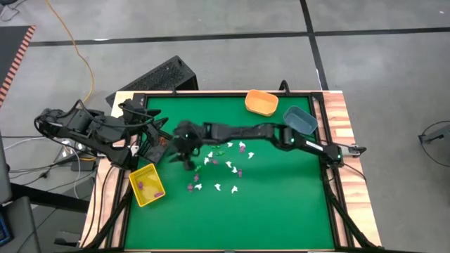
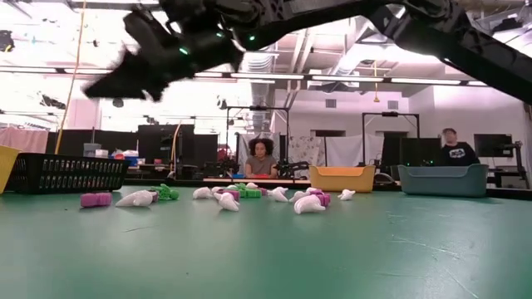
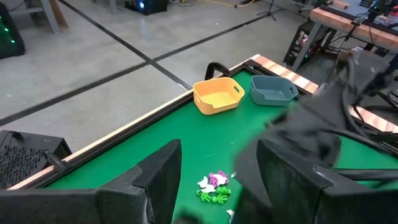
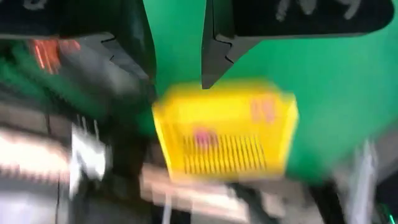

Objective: Sort Halloween decoration
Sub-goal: Put the pink skeleton toy into the yellow bin

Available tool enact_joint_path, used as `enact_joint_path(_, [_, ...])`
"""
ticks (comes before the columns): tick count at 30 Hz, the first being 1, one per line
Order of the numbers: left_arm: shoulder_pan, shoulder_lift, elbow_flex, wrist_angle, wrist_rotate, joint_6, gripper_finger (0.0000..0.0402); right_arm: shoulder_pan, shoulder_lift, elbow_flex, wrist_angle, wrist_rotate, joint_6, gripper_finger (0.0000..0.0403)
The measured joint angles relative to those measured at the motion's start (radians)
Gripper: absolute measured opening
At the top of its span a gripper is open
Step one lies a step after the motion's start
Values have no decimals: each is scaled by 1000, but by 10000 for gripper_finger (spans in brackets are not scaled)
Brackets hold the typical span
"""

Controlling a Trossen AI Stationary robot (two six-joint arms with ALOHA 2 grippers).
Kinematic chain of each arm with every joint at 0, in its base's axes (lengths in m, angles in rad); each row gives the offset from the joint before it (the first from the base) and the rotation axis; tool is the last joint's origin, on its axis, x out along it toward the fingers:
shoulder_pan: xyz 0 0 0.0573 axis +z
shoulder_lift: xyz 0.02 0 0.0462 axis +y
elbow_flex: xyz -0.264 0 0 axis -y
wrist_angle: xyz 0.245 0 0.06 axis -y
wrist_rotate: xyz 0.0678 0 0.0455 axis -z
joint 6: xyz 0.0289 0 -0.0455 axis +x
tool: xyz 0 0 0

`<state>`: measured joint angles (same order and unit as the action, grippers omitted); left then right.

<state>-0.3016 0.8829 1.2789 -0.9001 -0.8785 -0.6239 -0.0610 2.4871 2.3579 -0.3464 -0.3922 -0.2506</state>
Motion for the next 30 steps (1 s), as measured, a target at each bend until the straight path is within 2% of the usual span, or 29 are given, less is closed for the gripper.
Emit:
enact_joint_path(7, [0, 0, 0, 0, 0, 0, 199, -93, -44, 0, -450, 184, -123, 123])
enact_joint_path(16, [0, 0, 0, 0, 7, 18, 199, -253, -51, -3, -839, 212, -147, 118])
enact_joint_path(21, [0, 0, 0, 0, 7, 38, 199, -327, -128, -1, -1039, 211, -176, 111])
enact_joint_path(26, [0, 0, 0, 0, 7, 60, 199, -383, -268, -110, -1085, 193, -177, 102])
enact_joint_path(30, [0, 0, 0, 0, 7, 74, 199, -408, -437, -274, -1075, 184, -167, 96])
